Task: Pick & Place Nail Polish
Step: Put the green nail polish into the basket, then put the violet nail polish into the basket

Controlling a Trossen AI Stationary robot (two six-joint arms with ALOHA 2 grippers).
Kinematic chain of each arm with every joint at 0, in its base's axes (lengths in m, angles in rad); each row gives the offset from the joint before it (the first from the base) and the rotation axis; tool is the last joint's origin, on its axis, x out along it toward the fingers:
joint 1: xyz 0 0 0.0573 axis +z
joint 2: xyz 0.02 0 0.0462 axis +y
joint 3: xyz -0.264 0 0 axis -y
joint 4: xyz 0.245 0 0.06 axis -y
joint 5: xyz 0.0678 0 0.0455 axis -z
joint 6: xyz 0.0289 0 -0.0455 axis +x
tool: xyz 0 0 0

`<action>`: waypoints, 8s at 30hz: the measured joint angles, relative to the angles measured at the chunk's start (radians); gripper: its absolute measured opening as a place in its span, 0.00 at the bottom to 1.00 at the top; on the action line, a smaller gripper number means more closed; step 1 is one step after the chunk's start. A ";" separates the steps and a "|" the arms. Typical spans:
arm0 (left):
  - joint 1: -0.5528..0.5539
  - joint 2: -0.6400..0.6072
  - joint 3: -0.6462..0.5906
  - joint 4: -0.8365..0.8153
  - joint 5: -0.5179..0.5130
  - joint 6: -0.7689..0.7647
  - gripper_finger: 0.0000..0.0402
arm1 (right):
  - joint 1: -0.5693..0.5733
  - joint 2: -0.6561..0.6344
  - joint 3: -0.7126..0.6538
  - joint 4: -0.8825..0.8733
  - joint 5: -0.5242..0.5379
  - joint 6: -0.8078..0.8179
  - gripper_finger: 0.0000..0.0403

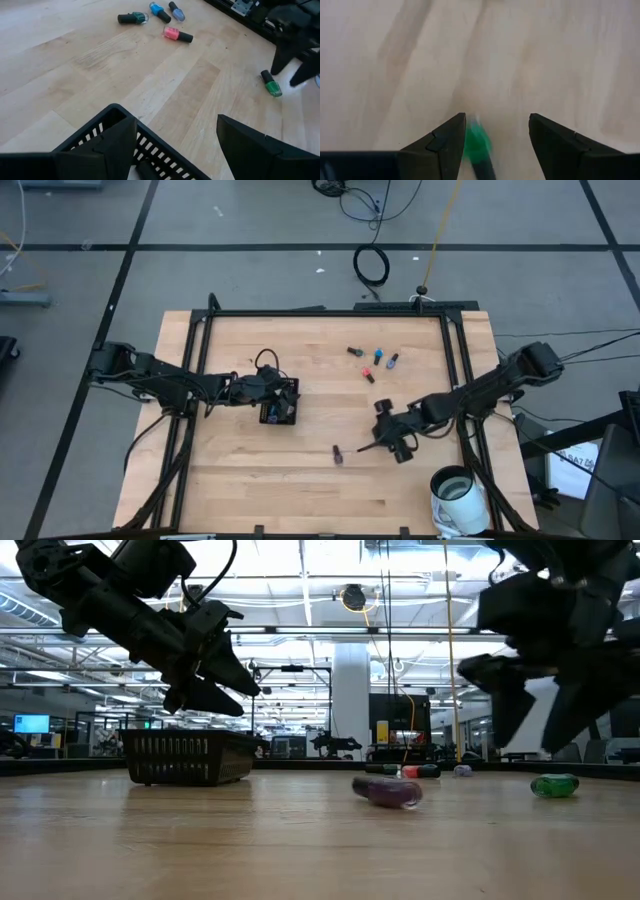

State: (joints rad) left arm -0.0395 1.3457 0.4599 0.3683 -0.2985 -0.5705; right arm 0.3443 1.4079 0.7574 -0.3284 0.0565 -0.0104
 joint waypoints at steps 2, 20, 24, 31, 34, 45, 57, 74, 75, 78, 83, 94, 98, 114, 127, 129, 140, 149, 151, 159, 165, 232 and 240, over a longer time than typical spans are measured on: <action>0.000 0.000 0.000 0.000 0.000 0.000 0.67 | -0.008 -0.029 0.000 -0.064 -0.001 0.007 0.52; 0.000 0.000 0.000 0.000 0.000 0.020 0.67 | -0.011 -0.018 -0.147 0.040 -0.040 0.033 0.52; 0.000 0.000 0.000 0.000 -0.002 0.027 0.67 | -0.011 -0.019 -0.173 0.093 -0.040 0.062 0.51; 0.000 0.000 0.000 0.000 -0.018 0.026 0.67 | -0.011 -0.018 -0.181 0.091 -0.061 0.070 0.37; 0.000 0.000 0.000 0.000 -0.018 0.026 0.67 | -0.011 -0.018 -0.181 0.083 -0.060 0.070 0.28; 0.000 0.000 0.000 0.000 -0.018 0.023 0.67 | -0.010 -0.032 -0.181 0.075 0.021 0.023 0.12; 0.000 0.012 0.000 0.081 -0.018 -0.064 0.67 | -0.100 -0.180 -0.175 0.393 0.417 -0.347 0.12; -0.002 0.314 0.220 0.391 0.035 -0.080 0.67 | -0.232 -0.047 -0.175 0.712 0.493 -0.633 0.12; -0.001 0.343 0.254 0.396 0.035 -0.067 0.67 | -0.232 -0.047 -0.175 0.712 0.493 -0.632 0.12; 0.002 0.417 0.341 0.395 0.035 -0.023 0.67 | -0.232 -0.047 -0.175 0.712 0.493 -0.625 0.12; 0.002 0.512 0.461 0.394 0.035 0.001 0.67 | -0.232 -0.047 -0.175 0.706 0.493 -0.607 0.12; 0.011 0.585 0.534 0.368 -0.014 -0.006 0.67 | -0.217 -0.050 -0.172 0.730 0.490 -0.605 0.12; 0.022 0.585 0.534 0.356 -0.016 -0.017 0.67 | -0.198 -0.047 -0.174 0.771 0.493 -0.646 0.12; 0.027 0.584 0.534 0.366 0.028 -0.079 0.60 | -0.196 -0.048 -0.174 0.804 0.496 -0.634 0.12; 0.029 0.584 0.533 0.394 0.036 -0.064 0.12 | -0.197 -0.048 -0.174 0.801 0.511 -0.634 0.12; 0.031 0.584 0.533 0.394 0.036 -0.057 0.12 | -0.197 -0.048 -0.174 0.798 0.511 -0.633 0.12; 0.056 0.515 0.532 0.314 0.038 0.079 0.12 | -0.193 -0.048 -0.173 0.787 0.596 -0.428 0.45; 0.052 0.333 0.532 -0.042 -0.096 0.170 0.12 | -0.192 -0.141 -0.174 0.697 0.595 -0.298 0.66; 0.028 0.295 0.532 -0.131 -0.166 0.156 0.12 | -0.192 -0.176 -0.174 0.653 0.598 -0.278 0.66; -0.180 0.217 0.422 -0.306 -0.677 -0.028 0.12 | -0.192 -0.346 -0.197 0.534 0.600 -0.189 0.61; -0.326 0.215 0.371 -0.581 -0.825 -0.429 0.12 | -0.200 -0.424 -0.259 0.579 0.599 -0.186 0.58; -0.204 0.223 0.258 -0.454 -0.426 -0.393 0.80 | -0.226 -0.440 -0.320 0.688 0.289 -0.084 0.55; -0.201 0.210 0.259 -0.365 -0.395 -0.264 0.78 | -0.156 -0.305 -0.289 0.795 0.120 -0.062 0.55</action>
State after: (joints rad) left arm -0.2400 1.5558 0.7189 0.0031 -0.6939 -0.8350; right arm 0.1886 1.1029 0.4681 0.4666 0.1769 -0.0721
